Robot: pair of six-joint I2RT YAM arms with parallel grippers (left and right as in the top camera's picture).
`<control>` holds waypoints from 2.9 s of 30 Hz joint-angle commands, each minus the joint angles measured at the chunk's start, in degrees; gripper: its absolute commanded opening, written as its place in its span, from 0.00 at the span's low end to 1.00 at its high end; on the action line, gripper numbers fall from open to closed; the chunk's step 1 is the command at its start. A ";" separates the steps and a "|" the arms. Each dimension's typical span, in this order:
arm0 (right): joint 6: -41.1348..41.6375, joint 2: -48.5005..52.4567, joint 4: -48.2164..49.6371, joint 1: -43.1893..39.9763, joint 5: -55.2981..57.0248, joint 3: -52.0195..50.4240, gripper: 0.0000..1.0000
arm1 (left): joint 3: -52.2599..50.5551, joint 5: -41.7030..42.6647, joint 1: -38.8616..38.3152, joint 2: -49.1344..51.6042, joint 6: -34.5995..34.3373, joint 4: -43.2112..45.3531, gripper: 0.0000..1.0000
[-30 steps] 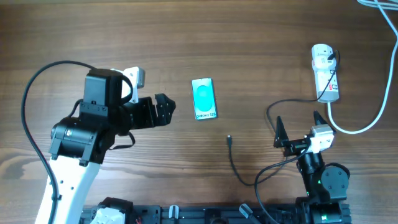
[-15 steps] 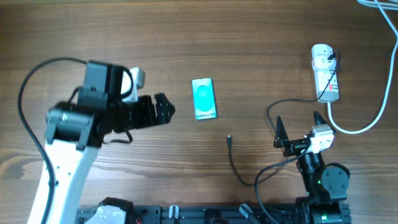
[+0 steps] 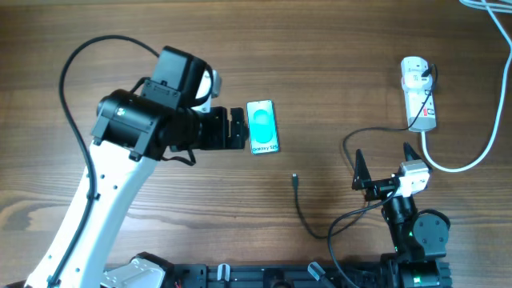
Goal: Plug charger to phone and switch on socket
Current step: 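Raise the left arm and move the open left gripper toward the phone, then lower the left gripper over the blue phone, aligning with its long sides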
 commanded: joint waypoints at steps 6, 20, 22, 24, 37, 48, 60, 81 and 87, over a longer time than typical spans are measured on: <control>0.44 -0.22 0.13 -0.20 -0.07 -0.11 1.00 | 0.90 -0.87 -2.25 0.33 -3.43 1.16 1.00; 0.44 -0.22 0.13 -0.20 -0.07 -0.11 1.00 | 0.90 -0.70 -2.84 0.39 -3.58 1.05 1.00; 0.42 -0.22 0.13 -0.20 -0.07 -0.11 1.00 | 0.79 -0.68 -2.84 0.44 -3.58 1.05 1.00; 0.42 -0.22 0.13 -0.20 -0.07 -0.11 0.99 | 0.68 -0.72 -2.95 0.55 -4.50 1.05 1.00; 0.42 -0.22 0.13 -0.20 -0.07 -0.11 1.00 | 0.68 -0.72 -7.58 5.86 -5.05 1.07 1.00; 0.42 -0.22 0.13 -0.20 -0.07 -0.11 1.00 | 0.68 -0.44 -8.68 9.97 -5.05 2.89 1.00; 0.42 -0.22 0.13 -0.20 -0.07 -0.11 1.00 | 0.68 -0.11 -8.72 11.47 -9.18 3.85 1.00; 0.44 -0.22 0.13 -0.20 -0.07 -0.11 1.00 | 0.68 -2.45 -9.88 18.38 -16.98 6.95 1.00; 0.42 -0.22 0.13 -0.20 -0.07 -0.11 1.00 | 0.68 -8.00 -12.20 24.00 -21.81 8.31 1.00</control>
